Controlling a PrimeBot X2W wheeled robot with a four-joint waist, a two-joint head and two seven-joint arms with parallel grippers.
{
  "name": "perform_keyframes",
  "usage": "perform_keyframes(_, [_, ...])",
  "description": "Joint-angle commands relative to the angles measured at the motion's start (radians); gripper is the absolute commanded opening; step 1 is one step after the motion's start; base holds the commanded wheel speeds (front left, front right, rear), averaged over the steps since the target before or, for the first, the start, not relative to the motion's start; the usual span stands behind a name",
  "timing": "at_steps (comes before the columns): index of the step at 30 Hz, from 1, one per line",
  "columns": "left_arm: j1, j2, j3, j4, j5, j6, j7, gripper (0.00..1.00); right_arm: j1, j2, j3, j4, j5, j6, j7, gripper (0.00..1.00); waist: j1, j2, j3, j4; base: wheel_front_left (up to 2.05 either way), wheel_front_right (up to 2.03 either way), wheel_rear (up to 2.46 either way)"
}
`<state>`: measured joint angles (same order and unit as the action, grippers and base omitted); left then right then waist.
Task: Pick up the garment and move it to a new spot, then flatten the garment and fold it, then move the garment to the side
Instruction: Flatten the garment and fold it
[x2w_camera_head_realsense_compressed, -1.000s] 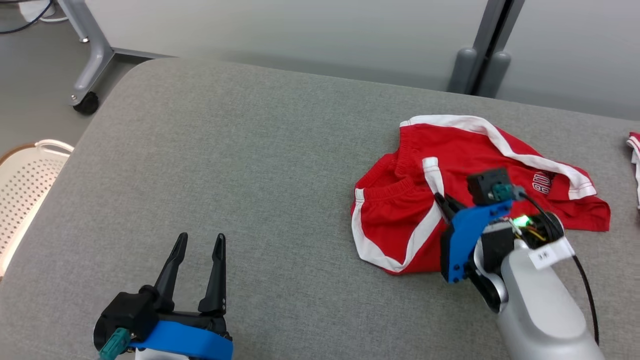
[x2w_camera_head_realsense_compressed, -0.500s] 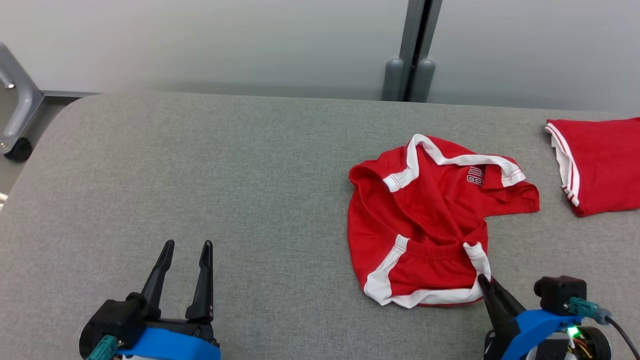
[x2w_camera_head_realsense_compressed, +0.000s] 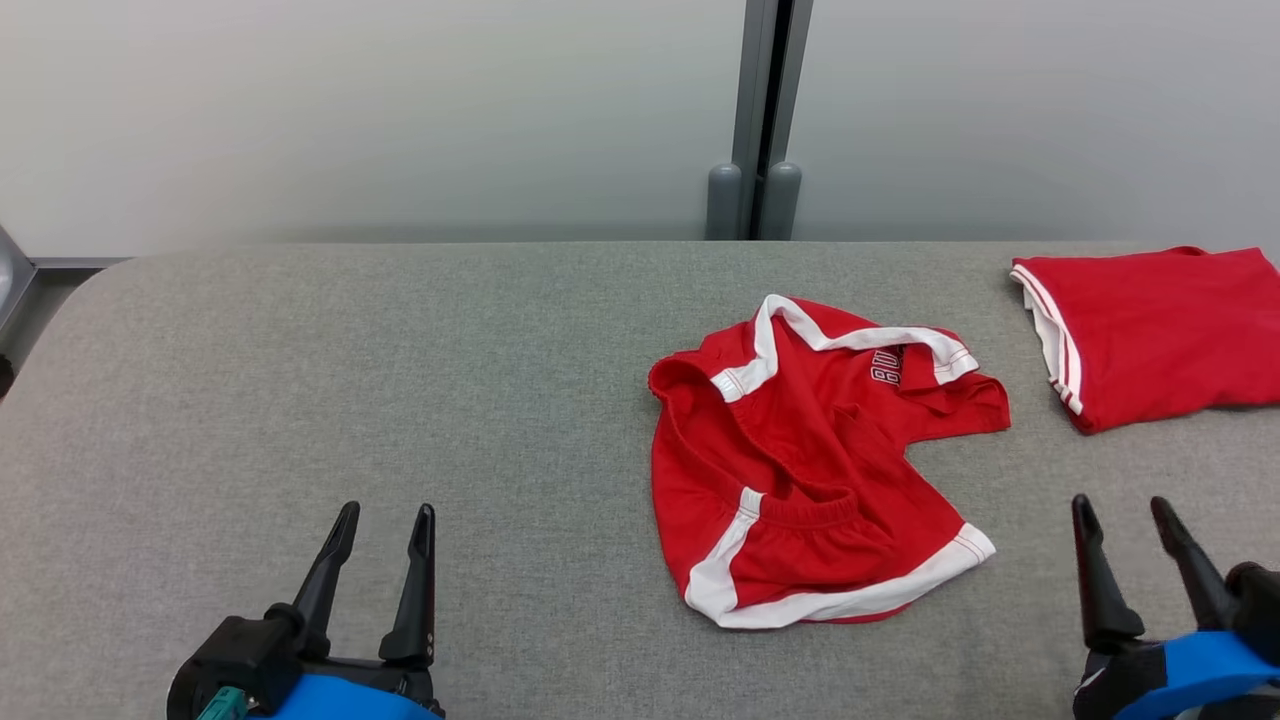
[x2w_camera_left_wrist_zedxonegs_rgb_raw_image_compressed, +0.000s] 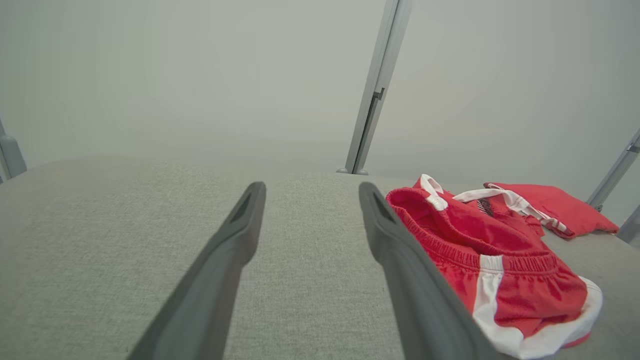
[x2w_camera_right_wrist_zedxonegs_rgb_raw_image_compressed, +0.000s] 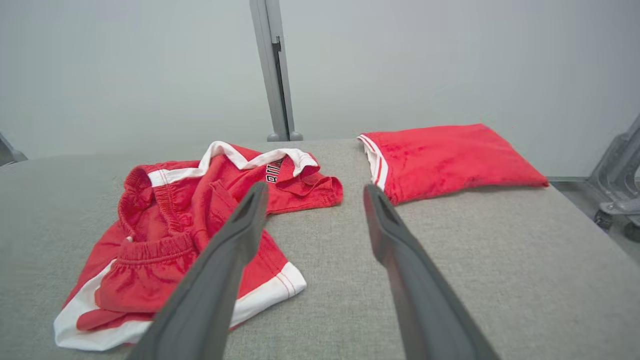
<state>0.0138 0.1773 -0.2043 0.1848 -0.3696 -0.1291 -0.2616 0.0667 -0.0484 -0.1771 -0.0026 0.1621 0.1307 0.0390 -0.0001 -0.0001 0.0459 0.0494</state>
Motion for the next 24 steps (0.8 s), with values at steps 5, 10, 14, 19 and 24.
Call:
perform_keyframes(5, [0.014, 0.004, -0.007, 0.008, -0.002, -0.001, -0.004, 1.0, 0.024, -0.003, -0.019, -0.025, -0.085, 0.0, -0.099, 1.0, 0.0001, 0.0001, -0.019, -0.016, 0.0, 0.0, 0.0])
perform_keyframes(10, [0.012, 0.014, -0.043, 0.028, 0.004, -0.001, -0.002, 1.0, 0.036, -0.003, 0.008, 0.001, -0.097, 0.0, -0.112, 1.0, 0.0001, 0.0001, -0.037, -0.031, 0.0, 0.0, 0.0])
perform_keyframes(14, [-0.048, 0.005, -0.122, 0.036, 0.004, -0.001, 0.026, 1.0, 0.029, -0.004, 0.035, 0.011, -0.088, 0.0, -0.103, 1.0, 0.0001, 0.0001, -0.037, -0.042, 0.0, 0.0, 0.0])
perform_keyframes(19, [-0.171, -0.021, -0.286, 0.079, -0.012, -0.001, 0.139, 1.0, 0.014, -0.003, 0.094, 0.01, -0.086, 0.0, -0.109, 1.0, 0.0001, 0.0001, -0.012, -0.053, 0.0, 0.0, 0.0])
perform_keyframes(24, [-0.353, -0.041, -0.495, 0.167, -0.06, -0.001, 0.267, 1.0, -0.013, -0.004, 0.149, 0.018, -0.081, 0.0, -0.11, 1.0, 0.0001, 0.0001, 0.03, -0.075, 0.0, 0.0, 0.0])
